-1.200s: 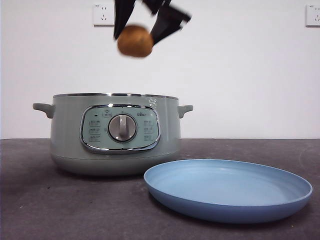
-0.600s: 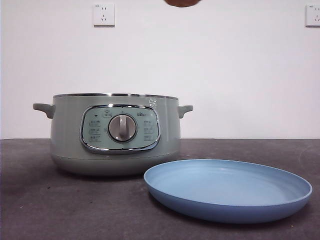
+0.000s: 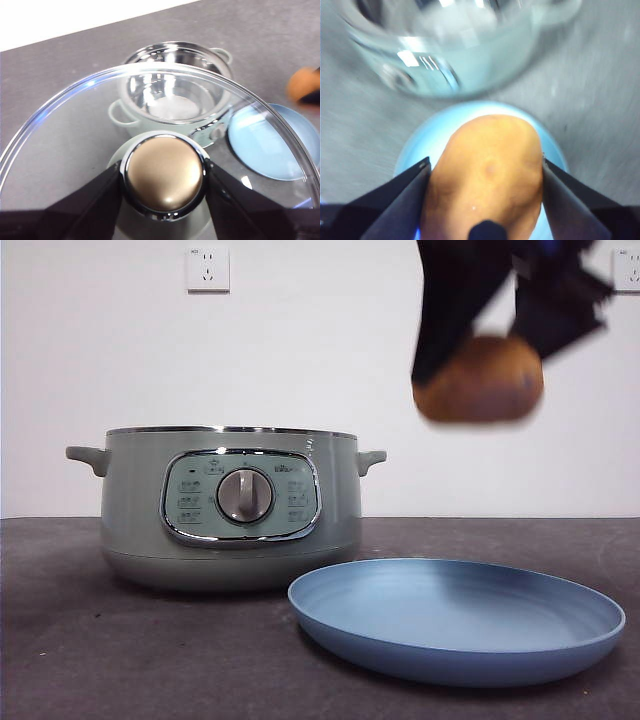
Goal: Take the potato out from the steamer,put the potato on the plate,close the lid
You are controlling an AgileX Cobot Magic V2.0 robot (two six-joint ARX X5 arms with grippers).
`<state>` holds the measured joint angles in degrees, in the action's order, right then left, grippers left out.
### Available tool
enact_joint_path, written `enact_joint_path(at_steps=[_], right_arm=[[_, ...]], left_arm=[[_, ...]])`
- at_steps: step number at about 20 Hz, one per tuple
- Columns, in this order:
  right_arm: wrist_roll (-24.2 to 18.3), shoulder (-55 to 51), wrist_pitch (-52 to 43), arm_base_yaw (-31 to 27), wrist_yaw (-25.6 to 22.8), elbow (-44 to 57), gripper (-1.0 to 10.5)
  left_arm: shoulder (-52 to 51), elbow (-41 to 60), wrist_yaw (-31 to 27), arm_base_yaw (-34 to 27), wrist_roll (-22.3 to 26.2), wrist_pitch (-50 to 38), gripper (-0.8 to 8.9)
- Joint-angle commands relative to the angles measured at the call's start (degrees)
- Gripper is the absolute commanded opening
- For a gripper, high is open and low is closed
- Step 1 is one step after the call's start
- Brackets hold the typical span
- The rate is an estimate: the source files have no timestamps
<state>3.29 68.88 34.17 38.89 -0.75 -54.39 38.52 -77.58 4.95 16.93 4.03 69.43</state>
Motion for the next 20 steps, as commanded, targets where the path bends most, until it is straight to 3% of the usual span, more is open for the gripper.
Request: enact_joint_path(at_steps=[1,10,16,20], right_arm=[[1.88,0.26,-7.45,0.04,0.90,6.25,-0.1],[3.74,6.93,-26.49,-0.33,1.05,19.93,-0.1],[4.48,10.58,-26.95,-0.33,2.08,19.96,0.3],[4.85,10.58,-26.21,-0.37,2.08,19.96,5.0]], left_arm=[[-0.46,-0.50,0.20,-0.11,0.48,-2.47,-0.09],[-0.46,-0.50,0.22,-0.11,0.44,-2.51,-0.09],[-0.07,-0.50,2.60,-0.11,0.15,-5.55,-0.09],[2.86,-0.50,3.02,-0.11,0.17,-7.78,-0.09]])
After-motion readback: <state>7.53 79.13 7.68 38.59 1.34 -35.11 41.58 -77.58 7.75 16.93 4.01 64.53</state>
